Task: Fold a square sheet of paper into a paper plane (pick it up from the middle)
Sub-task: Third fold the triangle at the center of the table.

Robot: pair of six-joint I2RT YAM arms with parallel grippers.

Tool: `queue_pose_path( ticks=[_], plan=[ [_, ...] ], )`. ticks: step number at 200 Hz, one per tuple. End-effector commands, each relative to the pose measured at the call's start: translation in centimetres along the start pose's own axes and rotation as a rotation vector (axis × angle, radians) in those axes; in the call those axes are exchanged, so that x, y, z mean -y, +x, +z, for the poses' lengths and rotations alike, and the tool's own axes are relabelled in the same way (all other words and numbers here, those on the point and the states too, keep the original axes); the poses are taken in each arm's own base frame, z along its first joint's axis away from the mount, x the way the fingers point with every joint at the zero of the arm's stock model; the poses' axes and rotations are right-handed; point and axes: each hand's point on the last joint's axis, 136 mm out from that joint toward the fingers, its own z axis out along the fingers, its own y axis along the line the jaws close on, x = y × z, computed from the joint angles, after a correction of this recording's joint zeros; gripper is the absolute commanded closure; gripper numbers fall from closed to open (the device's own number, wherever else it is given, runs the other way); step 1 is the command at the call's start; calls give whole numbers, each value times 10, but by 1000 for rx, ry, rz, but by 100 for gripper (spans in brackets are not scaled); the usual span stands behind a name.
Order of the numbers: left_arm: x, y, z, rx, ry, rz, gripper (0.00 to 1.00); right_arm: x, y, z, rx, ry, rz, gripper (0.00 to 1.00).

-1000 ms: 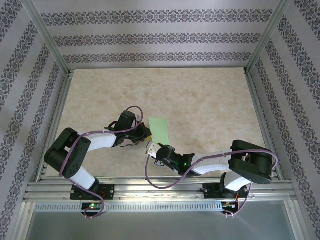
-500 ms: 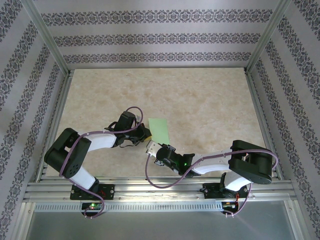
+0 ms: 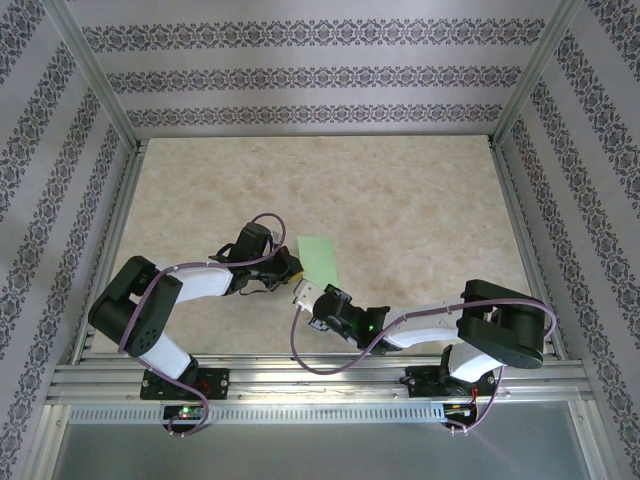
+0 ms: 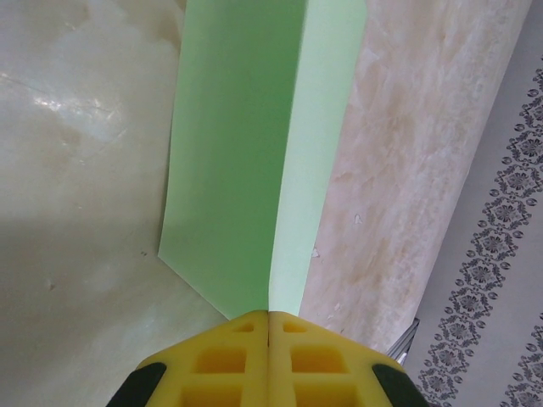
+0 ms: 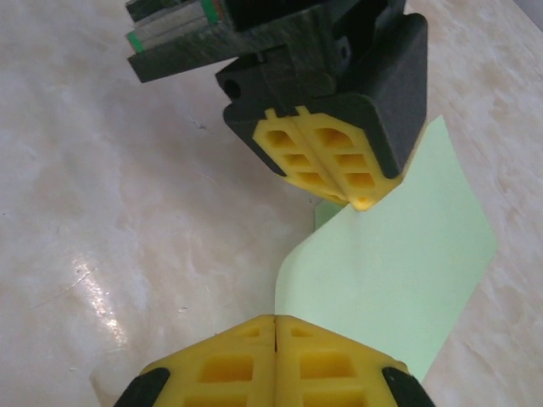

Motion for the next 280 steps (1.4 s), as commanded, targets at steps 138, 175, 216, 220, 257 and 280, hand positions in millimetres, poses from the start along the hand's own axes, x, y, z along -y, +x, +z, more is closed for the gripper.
queue_pose_path(
  ticks=[138, 175, 216, 220, 257, 280],
  plan=[
    [24, -33, -67, 180, -125, 229, 48, 3, -50, -25, 76, -642, 699, 100],
    [50, -38, -63, 140, -73, 287, 55, 13, -50, -19, 41, -668, 799, 100],
    [71, -43, -43, 47, -37, 342, 60, 21, -44, -16, 10, -686, 877, 100],
    [72, -45, -39, 36, -38, 346, 61, 23, -42, -16, 7, -682, 885, 100],
    [74, -54, -2, -84, -44, 326, 68, 22, -35, -11, -41, -724, 957, 100],
    [66, -57, 18, -130, -50, 297, 70, 22, -32, -7, -50, -725, 983, 100]
  ],
)
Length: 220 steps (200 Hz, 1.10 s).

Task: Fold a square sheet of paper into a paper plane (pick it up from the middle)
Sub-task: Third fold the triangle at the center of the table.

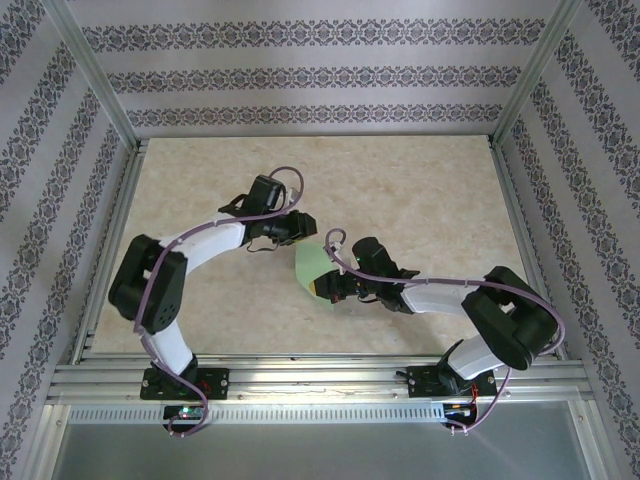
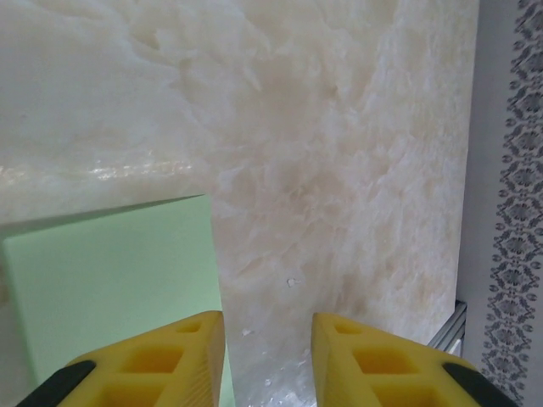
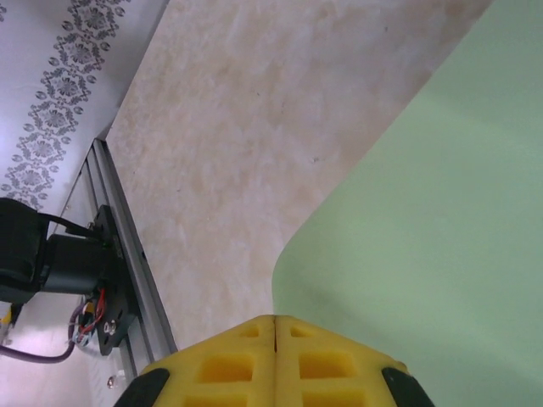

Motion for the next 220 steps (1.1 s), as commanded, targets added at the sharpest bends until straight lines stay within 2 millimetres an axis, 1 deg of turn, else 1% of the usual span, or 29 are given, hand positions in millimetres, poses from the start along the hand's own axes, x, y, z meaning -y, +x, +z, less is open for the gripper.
queue_pose_path(
  ticks=[1, 19, 40, 52, 66, 90, 108, 126, 143, 177, 220],
  plan=[
    [-9, 8, 12, -90, 5, -20, 70, -11, -11, 2, 11, -59, 22, 100],
    [-13, 5, 22, -101, 6, -31, 70, -9, -9, 3, 6, -67, 32, 100],
    [-17, 7, 39, -152, 27, -31, 70, -8, -8, 5, 2, -71, 37, 100],
    [-27, 9, 47, -186, -2, -50, 73, -8, -7, 5, -2, -73, 39, 100],
    [-33, 11, 55, -199, -10, -55, 74, -7, -7, 5, -4, -73, 41, 100],
    [-49, 18, 63, -206, -38, -70, 74, -2, -9, 3, 10, -57, 47, 100],
    [-60, 26, 68, -223, -49, -91, 75, 2, -10, 1, 14, -49, 60, 100],
    [-70, 34, 72, -242, -64, -103, 76, 9, -10, 0, 26, -20, 70, 100],
    [-73, 36, 73, -250, -70, -110, 76, 17, -11, 0, 33, 20, 76, 100],
    [-72, 36, 71, -250, -77, -102, 76, 32, -13, -2, 38, 85, 86, 100],
    [-69, 35, 67, -239, -71, -102, 76, 52, -6, -3, 26, 160, 112, 100]
  ],
)
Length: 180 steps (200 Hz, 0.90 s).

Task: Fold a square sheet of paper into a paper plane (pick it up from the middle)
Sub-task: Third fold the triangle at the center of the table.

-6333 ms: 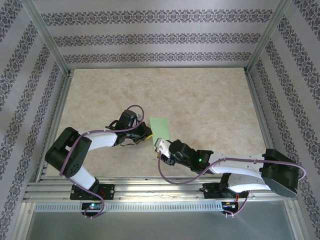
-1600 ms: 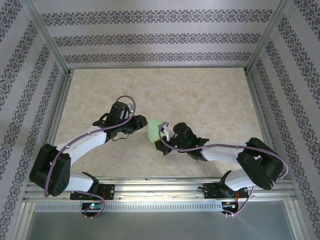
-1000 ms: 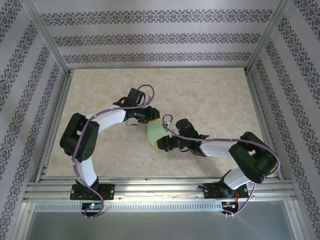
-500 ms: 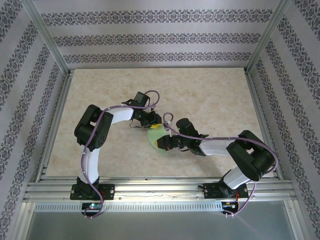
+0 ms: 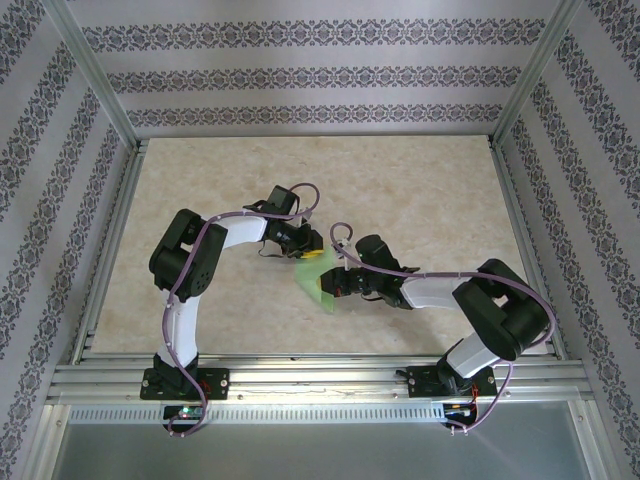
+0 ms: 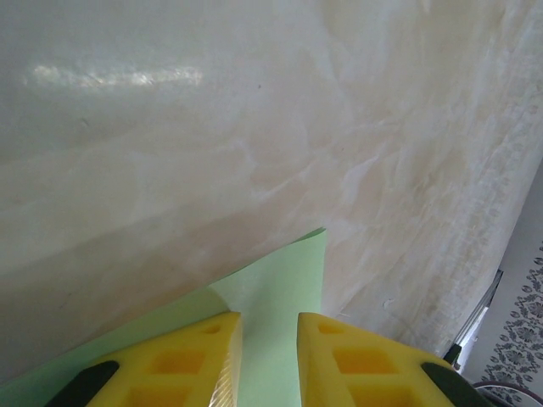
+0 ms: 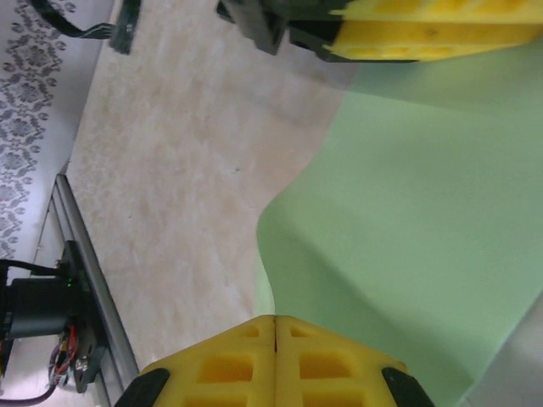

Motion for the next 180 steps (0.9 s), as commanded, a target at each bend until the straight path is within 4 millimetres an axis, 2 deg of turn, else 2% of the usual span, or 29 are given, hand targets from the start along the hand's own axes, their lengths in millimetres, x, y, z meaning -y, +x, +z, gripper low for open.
queue_pose_path(
  ticks=[1, 39, 111, 180],
  plan=[
    [-20, 11, 3, -29, -39, -34, 76, 15, -2, 2, 4, 64, -6, 100],
    [-17, 11, 0, -23, -33, -34, 76, 36, -4, 3, 4, 155, -9, 100],
    [-15, 9, 2, -19, -20, -44, 77, 42, -9, 9, -31, 159, -16, 100],
    [-15, 10, 1, -19, -19, -41, 77, 47, -9, 4, -20, 188, -12, 100]
  ],
)
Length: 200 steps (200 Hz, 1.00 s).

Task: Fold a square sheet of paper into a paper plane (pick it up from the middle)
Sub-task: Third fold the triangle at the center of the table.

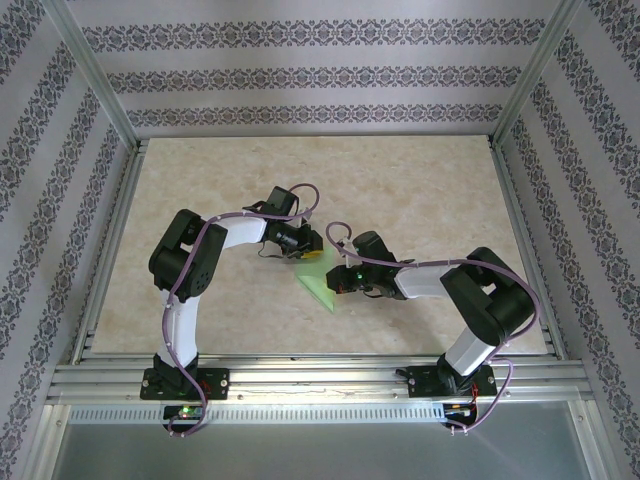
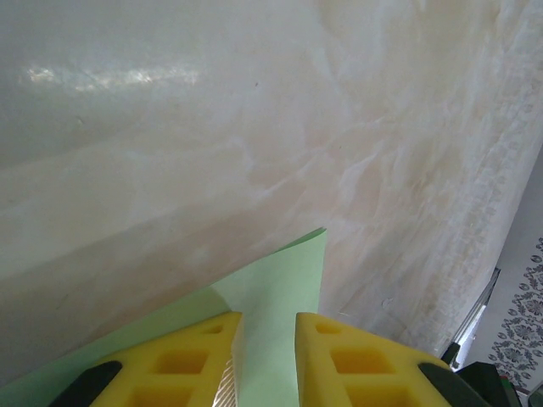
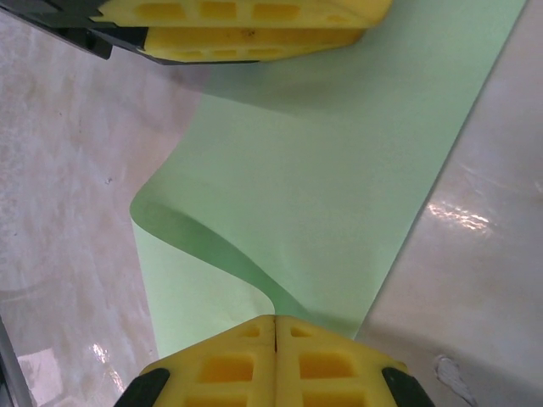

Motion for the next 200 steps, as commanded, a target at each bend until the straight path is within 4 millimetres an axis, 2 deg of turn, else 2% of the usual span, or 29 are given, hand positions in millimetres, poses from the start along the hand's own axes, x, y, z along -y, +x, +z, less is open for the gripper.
queue_pose_path(
  ticks=[1, 72, 108, 200],
  plan=[
    [-15, 9, 0, -22, -30, -47, 77, 2, -6, -3, 17, 16, -17, 100],
    [-14, 9, -1, -20, -29, -51, 77, 5, -3, -3, 1, 32, -11, 100],
    [-14, 10, -1, -22, -27, -51, 78, -2, -5, -9, 3, 13, -19, 100],
    [-13, 10, -1, -20, -22, -56, 78, 0, -6, -3, -11, 23, -18, 100]
  ],
)
